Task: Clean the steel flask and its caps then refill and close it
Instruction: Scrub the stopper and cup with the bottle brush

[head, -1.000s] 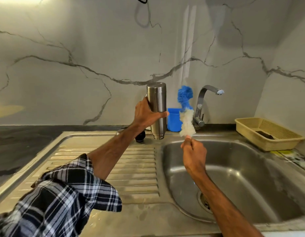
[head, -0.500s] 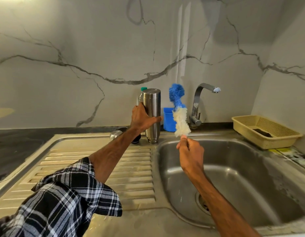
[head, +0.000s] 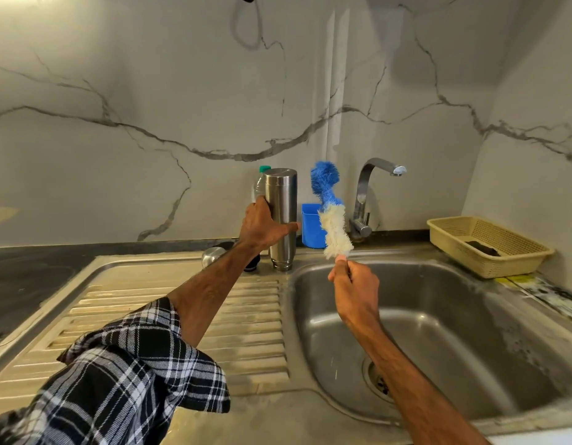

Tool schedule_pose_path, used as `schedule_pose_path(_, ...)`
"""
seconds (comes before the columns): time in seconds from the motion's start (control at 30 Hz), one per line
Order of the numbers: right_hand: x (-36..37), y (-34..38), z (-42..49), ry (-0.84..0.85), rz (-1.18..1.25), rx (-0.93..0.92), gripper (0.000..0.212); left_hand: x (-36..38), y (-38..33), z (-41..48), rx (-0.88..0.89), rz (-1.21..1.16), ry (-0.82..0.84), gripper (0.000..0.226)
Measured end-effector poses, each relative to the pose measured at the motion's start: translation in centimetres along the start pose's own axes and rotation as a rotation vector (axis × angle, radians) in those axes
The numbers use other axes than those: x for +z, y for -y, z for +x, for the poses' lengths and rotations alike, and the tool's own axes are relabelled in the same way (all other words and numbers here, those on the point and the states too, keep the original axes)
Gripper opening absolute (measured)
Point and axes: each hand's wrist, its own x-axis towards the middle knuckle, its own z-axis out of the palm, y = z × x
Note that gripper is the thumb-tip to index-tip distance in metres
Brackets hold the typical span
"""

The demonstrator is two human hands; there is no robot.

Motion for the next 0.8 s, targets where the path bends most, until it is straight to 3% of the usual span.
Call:
schedule_pose_path(0.43, 0.0, 0.2, -0.1, 0.007, -0.015, -0.009, 0.038, -0.5, 0.1, -0.8, 0.032, 0.119, 0.043, 0.081)
schedule_pose_path(0.67, -0.3, 0.3, -0.3, -0.012, -0.013, -0.041, 0.041, -3.4, 2.4, -4.3, 0.183, 0.272, 0.012, 0.068)
schedule_pose_path(0.8, -0.5, 0.3, -0.4, -0.024, -0.028, -0.045, 0.042, -4.5, 3.7, -4.8, 0.252, 0.487, 0.217, 0.057)
